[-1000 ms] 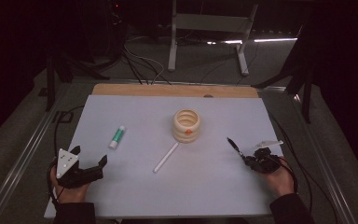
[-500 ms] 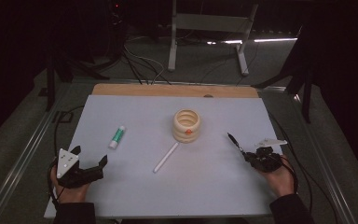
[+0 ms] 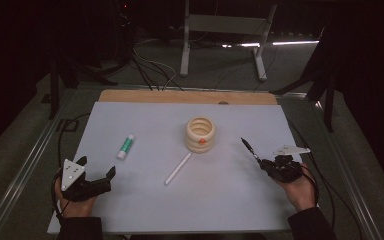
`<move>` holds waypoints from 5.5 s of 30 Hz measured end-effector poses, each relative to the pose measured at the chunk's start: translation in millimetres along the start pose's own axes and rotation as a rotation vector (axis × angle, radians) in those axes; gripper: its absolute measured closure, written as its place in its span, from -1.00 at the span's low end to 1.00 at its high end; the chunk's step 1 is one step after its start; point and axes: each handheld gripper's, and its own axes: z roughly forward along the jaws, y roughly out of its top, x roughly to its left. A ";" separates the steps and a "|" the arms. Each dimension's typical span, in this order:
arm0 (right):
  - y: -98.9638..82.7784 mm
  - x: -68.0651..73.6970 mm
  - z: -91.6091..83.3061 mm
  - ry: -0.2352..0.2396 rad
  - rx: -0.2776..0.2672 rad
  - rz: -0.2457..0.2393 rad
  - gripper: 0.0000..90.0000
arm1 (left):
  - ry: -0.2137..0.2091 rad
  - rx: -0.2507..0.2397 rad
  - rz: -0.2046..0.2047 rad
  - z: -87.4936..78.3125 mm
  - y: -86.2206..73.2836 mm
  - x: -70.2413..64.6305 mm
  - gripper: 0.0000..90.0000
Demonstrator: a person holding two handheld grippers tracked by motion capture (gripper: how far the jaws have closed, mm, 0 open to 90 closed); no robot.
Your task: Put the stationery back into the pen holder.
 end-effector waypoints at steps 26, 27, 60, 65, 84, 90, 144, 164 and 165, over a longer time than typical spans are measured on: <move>35.4 7.8 -17.1 0.009 -0.046 -0.031 0.80 | -0.001 0.002 0.002 0.1 0.0 0.2 -0.99; 36.8 8.1 -17.6 0.009 -0.048 -0.032 0.80 | -0.001 0.003 0.002 0.2 -0.2 0.2 -0.99; 80.1 24.8 -27.5 0.031 -0.075 -0.077 0.80 | -0.002 0.003 0.003 0.2 -0.3 0.6 -0.99; 85.1 26.7 -27.3 0.034 -0.071 -0.081 0.80 | -0.001 0.005 0.004 0.4 -0.4 0.7 -0.99; 107.2 38.0 -23.3 0.053 -0.051 -0.104 0.80 | -0.001 0.006 0.004 0.8 -0.7 0.8 -0.99; 113.6 43.4 -19.6 0.059 -0.047 -0.107 0.80 | 0.001 0.005 0.002 0.4 -0.7 1.2 -0.99; 153.4 80.7 18.9 0.098 0.045 -0.134 0.78 | -0.001 0.001 -0.001 -0.3 -1.0 3.0 -0.99; 162.8 82.8 32.4 0.105 0.039 -0.107 0.78 | 0.001 0.000 -0.002 -0.7 -1.0 3.6 -0.99; 163.4 83.2 33.5 0.105 0.036 -0.104 0.77 | 0.001 0.000 -0.002 -0.7 -1.0 3.6 -0.99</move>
